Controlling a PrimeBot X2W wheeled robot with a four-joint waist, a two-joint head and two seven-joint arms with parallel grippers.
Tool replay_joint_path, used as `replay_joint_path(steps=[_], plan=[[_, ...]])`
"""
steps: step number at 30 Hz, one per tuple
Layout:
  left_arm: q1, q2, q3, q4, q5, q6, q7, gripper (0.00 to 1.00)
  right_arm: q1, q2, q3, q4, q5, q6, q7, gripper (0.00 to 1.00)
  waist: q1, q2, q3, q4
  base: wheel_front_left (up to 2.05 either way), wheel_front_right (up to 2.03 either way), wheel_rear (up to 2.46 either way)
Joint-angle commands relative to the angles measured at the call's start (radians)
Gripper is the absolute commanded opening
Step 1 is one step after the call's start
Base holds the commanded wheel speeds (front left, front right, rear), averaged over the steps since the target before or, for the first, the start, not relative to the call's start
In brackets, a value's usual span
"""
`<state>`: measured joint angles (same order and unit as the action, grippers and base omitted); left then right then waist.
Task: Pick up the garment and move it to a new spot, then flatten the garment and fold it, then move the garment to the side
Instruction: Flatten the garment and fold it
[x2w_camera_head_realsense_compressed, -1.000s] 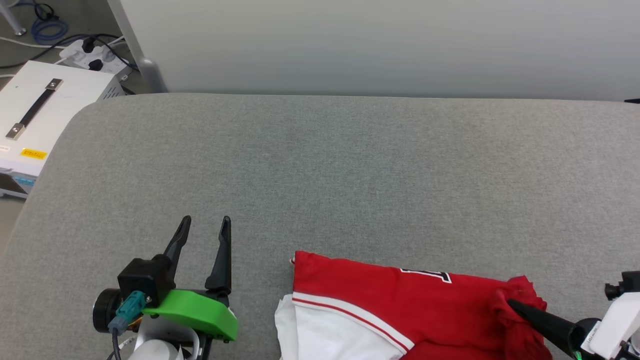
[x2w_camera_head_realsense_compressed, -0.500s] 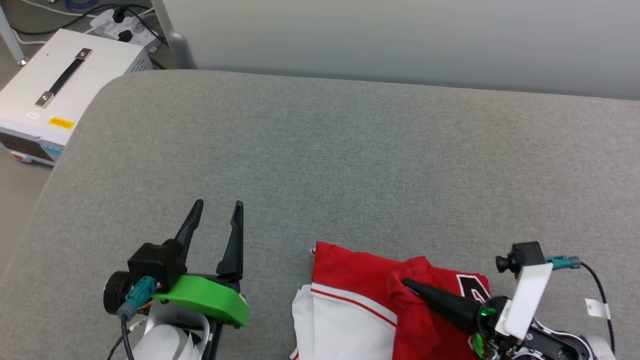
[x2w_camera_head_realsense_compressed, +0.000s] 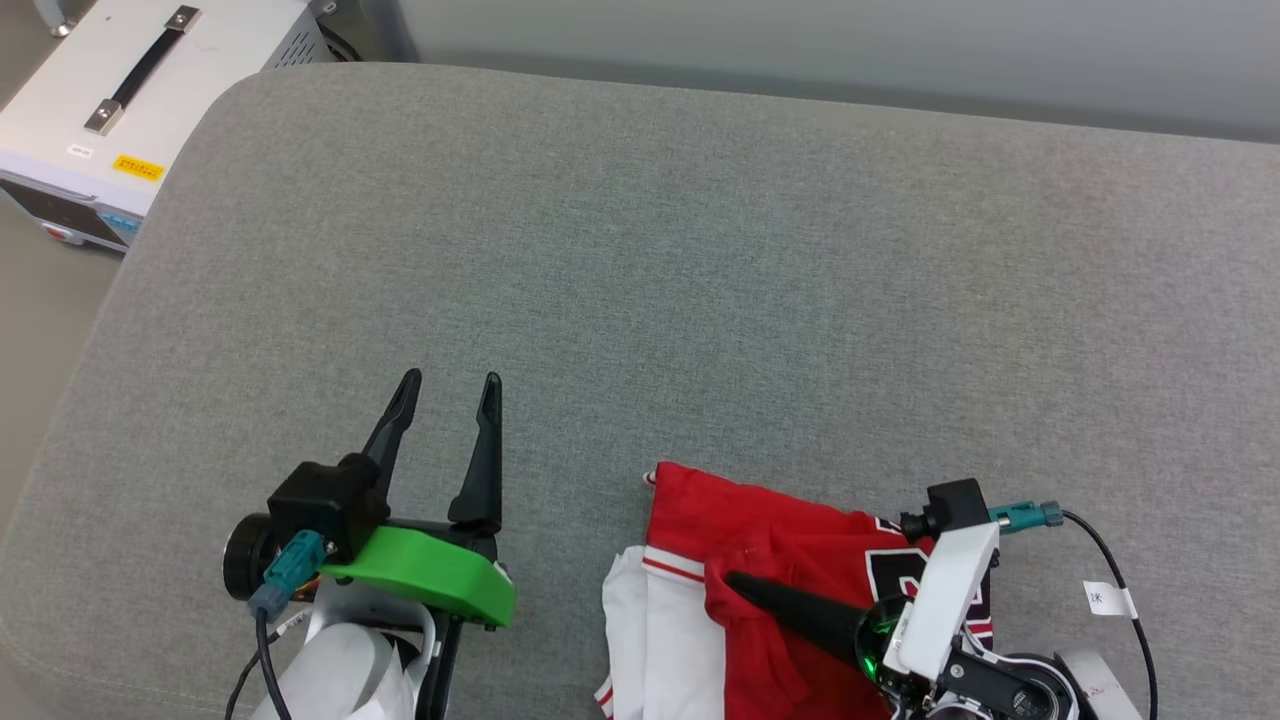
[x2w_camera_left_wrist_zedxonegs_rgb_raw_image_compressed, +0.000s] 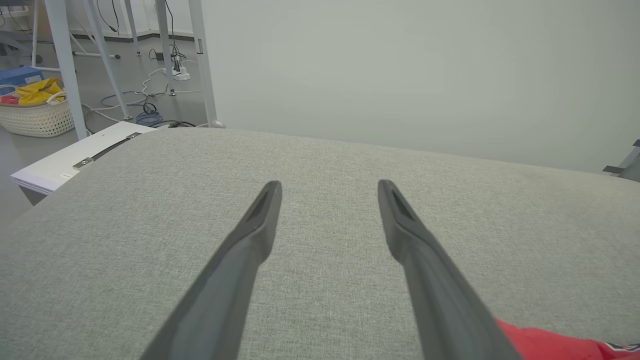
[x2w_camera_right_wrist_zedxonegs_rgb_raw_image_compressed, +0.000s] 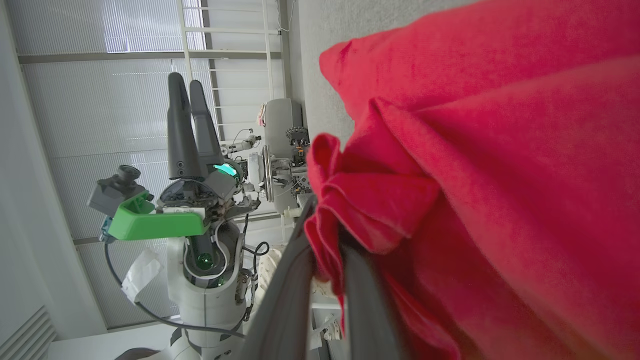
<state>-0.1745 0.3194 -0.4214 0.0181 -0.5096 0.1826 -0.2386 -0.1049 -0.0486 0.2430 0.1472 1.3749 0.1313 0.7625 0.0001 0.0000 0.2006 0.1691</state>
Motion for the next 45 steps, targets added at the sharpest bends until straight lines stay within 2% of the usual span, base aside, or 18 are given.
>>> replay_joint_path(steps=[1,2,3,4,5,6,13,20,25,30,33,38,42,45], plan=[[-0.018,-0.005,-0.002,0.004,0.013,-0.008,-0.011,1.0,-0.013,-0.003,0.007,0.01,-0.009,-0.001,-0.014,0.0,-0.0001,0.0,0.009,0.0,0.0,0.0,0.0],[-0.019,-0.006,-0.002,0.007,0.014,-0.009,-0.012,1.0,-0.014,-0.003,0.013,0.015,-0.014,-0.001,-0.022,0.0,-0.0001,0.0,0.011,-0.002,0.0,0.0,0.0],[-0.02,-0.007,-0.002,0.01,0.015,-0.01,-0.013,1.0,-0.015,-0.003,0.017,0.018,-0.016,-0.001,-0.027,0.16,-0.0001,0.0,0.011,-0.003,0.0,0.0,0.0],[-0.021,-0.008,-0.001,0.012,0.016,-0.011,-0.013,1.0,-0.017,-0.003,0.023,0.022,-0.017,-0.001,-0.033,0.38,-0.0001,0.0,0.01,-0.006,0.0,0.0,0.0],[-0.022,-0.008,-0.001,0.015,0.016,-0.011,-0.014,1.0,-0.017,-0.003,0.027,0.025,-0.016,-0.001,-0.036,0.82,-0.0001,0.0,0.009,-0.008,0.0,0.0,0.0],[-0.023,-0.008,-0.002,0.017,0.017,-0.013,-0.015,1.0,-0.019,-0.003,0.032,0.026,-0.017,-0.001,-0.041,1.0,-0.0001,0.0,0.007,-0.01,0.0,0.0,0.0],[-0.019,-0.005,-0.002,0.028,0.019,-0.017,-0.017,1.0,-0.035,-0.016,0.065,-0.031,-0.02,-0.001,-0.078,1.0,-0.0001,0.0,-0.019,-0.028,0.0,0.0,0.0],[-0.001,0.002,-0.004,0.032,0.016,-0.012,-0.015,1.0,-0.032,-0.088,0.085,-0.134,-0.127,-0.001,-0.199,1.0,-0.0001,0.0,-0.059,-0.046,0.0,0.0,0.0],[0.013,0.008,-0.005,0.03,0.014,-0.005,-0.011,1.0,-0.018,-0.168,0.047,-0.147,-0.325,-0.001,-0.355,1.0,-0.0001,0.0,-0.085,-0.065,0.0,0.0,0.0],[0.028,0.015,-0.001,0.027,0.011,0.006,-0.009,1.0,0.015,-0.19,-0.088,-0.125,-0.532,-0.001,-0.497,1.0,-0.0001,0.0,-0.103,-0.09,0.0,0.0,0.0],[0.037,0.019,0.001,0.025,0.012,0.012,-0.01,1.0,0.037,-0.185,-0.186,-0.129,-0.677,-0.001,-0.568,1.0,-0.0001,0.0,-0.111,-0.105,0.0,0.0,0.0],[0.061,0.024,0.017,0.026,0.007,0.022,-0.013,1.0,0.086,-0.13,-0.312,-0.18,-0.884,-0.001,-0.642,1.0,-0.0001,0.0,-0.134,-0.139,0.0,0.0,0.0],[0.083,0.028,0.033,0.025,0.004,0.03,-0.016,1.0,0.119,-0.098,-0.35,-0.236,-0.986,-0.001,-0.692,1.0,-0.0001,0.0,-0.154,-0.161,0.0,0.0,0.0],[0.105,0.034,0.049,0.02,0.003,0.037,-0.018,1.0,0.14,-0.08,-0.335,-0.285,-1.051,-0.001,-0.717,1.0,-0.0001,0.0,-0.167,-0.181,0.0,0.0,0.0]])
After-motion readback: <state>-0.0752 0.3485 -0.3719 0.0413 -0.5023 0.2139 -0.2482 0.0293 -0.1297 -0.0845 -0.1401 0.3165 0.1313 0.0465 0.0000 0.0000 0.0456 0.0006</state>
